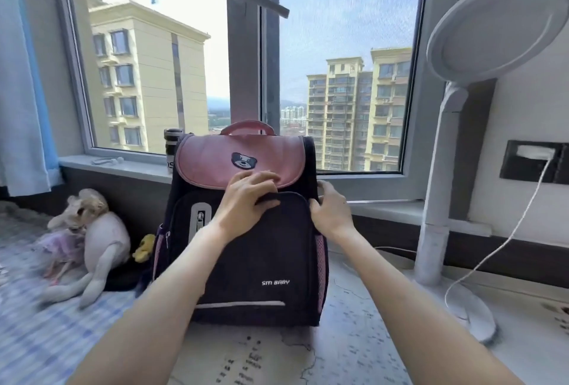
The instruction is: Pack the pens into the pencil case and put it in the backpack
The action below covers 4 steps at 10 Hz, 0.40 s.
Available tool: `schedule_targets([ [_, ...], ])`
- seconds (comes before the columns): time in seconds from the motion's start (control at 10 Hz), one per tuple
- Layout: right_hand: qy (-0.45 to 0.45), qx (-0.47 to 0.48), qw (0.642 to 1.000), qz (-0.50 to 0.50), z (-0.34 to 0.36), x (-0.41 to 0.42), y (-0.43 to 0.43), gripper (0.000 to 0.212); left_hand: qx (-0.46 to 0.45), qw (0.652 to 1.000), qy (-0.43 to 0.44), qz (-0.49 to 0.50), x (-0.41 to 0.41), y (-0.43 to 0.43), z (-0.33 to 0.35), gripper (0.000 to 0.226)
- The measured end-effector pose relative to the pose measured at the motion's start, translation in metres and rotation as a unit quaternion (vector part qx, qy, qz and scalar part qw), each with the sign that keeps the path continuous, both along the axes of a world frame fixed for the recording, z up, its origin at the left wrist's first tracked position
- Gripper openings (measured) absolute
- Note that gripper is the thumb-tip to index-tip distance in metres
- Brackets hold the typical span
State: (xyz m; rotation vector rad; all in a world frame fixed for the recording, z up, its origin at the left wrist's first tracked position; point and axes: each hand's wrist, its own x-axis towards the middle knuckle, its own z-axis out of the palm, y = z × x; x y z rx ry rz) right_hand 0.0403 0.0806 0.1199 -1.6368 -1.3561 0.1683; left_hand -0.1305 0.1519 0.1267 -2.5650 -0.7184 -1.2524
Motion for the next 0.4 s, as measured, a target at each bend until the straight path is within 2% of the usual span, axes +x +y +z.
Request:
schedule_targets([
  [0.1, -0.036, -0.019, 0.999, 0.006, -0.014, -0.003, -0.001, 0.032, -0.130, 0.990, -0.044, -0.037, -0.004, 0.013, 0.014, 0.011],
  [0.2, -0.078, -0.035, 0.996, 0.035, -0.025, -0.014, -0.005, 0.044, -0.275, 0.953, -0.095, -0.085, -0.016, 0.014, 0.022, 0.015],
  [0.3, -0.049, -0.055, 0.996, 0.056, -0.030, -0.017, -0.008, 0.054, -0.321, 0.936, -0.116, -0.087, -0.020, 0.009, 0.024, 0.018],
  [0.4, -0.039, -0.034, 0.998, 0.040, -0.024, -0.013, -0.027, 0.051, -0.328, 0.929, -0.148, -0.083, -0.018, -0.007, 0.029, 0.025],
])
